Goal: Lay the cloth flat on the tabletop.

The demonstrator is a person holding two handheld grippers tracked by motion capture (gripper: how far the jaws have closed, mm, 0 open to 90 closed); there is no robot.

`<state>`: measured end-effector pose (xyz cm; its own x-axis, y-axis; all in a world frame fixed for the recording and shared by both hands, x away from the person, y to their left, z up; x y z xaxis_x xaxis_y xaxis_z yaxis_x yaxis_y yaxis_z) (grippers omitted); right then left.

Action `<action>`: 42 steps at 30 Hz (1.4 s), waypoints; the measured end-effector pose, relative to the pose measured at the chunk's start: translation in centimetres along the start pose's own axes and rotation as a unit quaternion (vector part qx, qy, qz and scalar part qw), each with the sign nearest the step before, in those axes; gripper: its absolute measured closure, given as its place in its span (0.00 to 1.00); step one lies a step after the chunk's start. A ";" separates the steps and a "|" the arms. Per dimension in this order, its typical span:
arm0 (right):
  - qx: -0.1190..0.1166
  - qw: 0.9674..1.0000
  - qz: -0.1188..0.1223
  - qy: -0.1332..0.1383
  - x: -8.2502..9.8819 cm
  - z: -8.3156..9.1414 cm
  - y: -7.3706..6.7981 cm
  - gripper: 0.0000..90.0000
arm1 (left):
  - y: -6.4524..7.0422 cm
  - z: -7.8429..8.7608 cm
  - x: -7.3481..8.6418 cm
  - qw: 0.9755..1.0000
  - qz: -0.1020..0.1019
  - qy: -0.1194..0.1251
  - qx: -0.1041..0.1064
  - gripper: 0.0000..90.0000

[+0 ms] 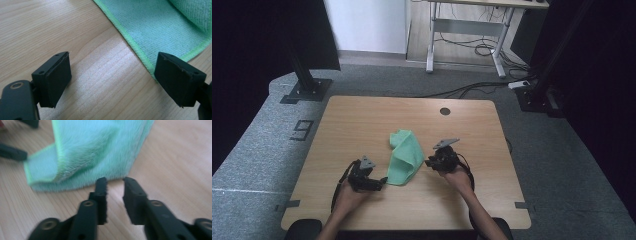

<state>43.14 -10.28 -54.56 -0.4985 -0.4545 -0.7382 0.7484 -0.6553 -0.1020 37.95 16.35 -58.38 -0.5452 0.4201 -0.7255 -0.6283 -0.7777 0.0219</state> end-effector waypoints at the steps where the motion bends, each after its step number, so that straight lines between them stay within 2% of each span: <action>1: -0.002 1.000 0.001 0.004 -0.4 0.1 0.0 0.74 | 0.0 0.0 0.0 1.000 0.000 0.000 0.000 0.15; 4: -0.010 1.000 0.007 0.013 -2.0 0.0 -0.7 0.69 | 0.0 0.0 0.0 1.000 0.000 0.000 0.000 0.15; 7: -0.025 0.999 0.020 0.016 -3.5 -1.0 -2.0 0.66 | 0.0 0.0 0.0 1.000 0.000 0.000 0.000 0.15; 13: -0.049 0.997 0.054 0.004 -5.5 -4.7 -4.8 0.63 | 0.0 0.0 0.0 1.000 0.001 0.001 0.000 0.15; 20: -0.064 0.997 0.052 -0.006 -6.7 -8.4 -6.5 0.62 | 0.0 0.0 0.0 1.000 0.001 0.000 0.000 0.15; 25: -0.054 0.996 0.067 -0.024 -6.7 -10.9 -7.0 0.63 | 0.0 0.0 0.0 1.000 0.000 0.000 0.000 0.15; 28: -0.027 0.995 0.092 -0.039 -6.2 -11.8 -7.0 0.75 | 0.0 0.0 0.0 1.000 0.001 0.000 -0.001 0.15; 29: -0.019 0.995 0.097 -0.034 -6.1 -11.8 -7.0 0.81 | 0.0 0.0 0.0 1.000 0.001 0.000 0.000 0.15; 31: -0.025 0.995 0.093 -0.033 -6.1 -11.5 -6.8 0.92 | 0.0 0.0 0.0 1.000 0.000 -0.001 -0.001 0.15; 33: -0.018 0.995 0.097 -0.034 -6.1 -11.1 -6.7 0.94 | 0.0 0.0 0.0 1.000 0.001 0.000 0.000 0.15; 35: -0.024 0.995 0.097 -0.031 -6.2 -10.3 -6.7 0.94 | 0.0 0.0 0.0 1.000 0.000 -0.001 0.000 0.15; 37: -0.025 0.995 0.097 -0.020 -6.4 -9.1 -6.5 0.94 | 0.0 0.0 0.0 1.000 0.000 0.000 -0.001 0.15; 39: -0.026 0.996 0.087 -0.010 -6.5 -7.9 -6.2 0.94 | 0.0 0.0 0.0 1.000 0.001 0.001 -0.002 0.15; 42: -0.018 0.997 0.079 0.002 -6.3 -5.8 -5.3 0.94 | 0.0 0.0 0.0 1.000 0.001 0.000 -0.002 0.15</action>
<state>44.85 -0.46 -53.20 -0.3716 -0.5484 -0.7492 0.8325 -0.5540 -0.0074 37.95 16.32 -58.38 -0.5465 0.4187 -0.7253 -0.6248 -0.7805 0.0202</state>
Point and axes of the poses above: each handheld gripper's, and its own axes: z roughly backward along the jaws, x roughly out of its underside, y roughly to its right, the point moved 5 cm from there along -z, roughly forward along the jaws, and after that the axes turned 3 degrees about y, right-handed, at the moved point
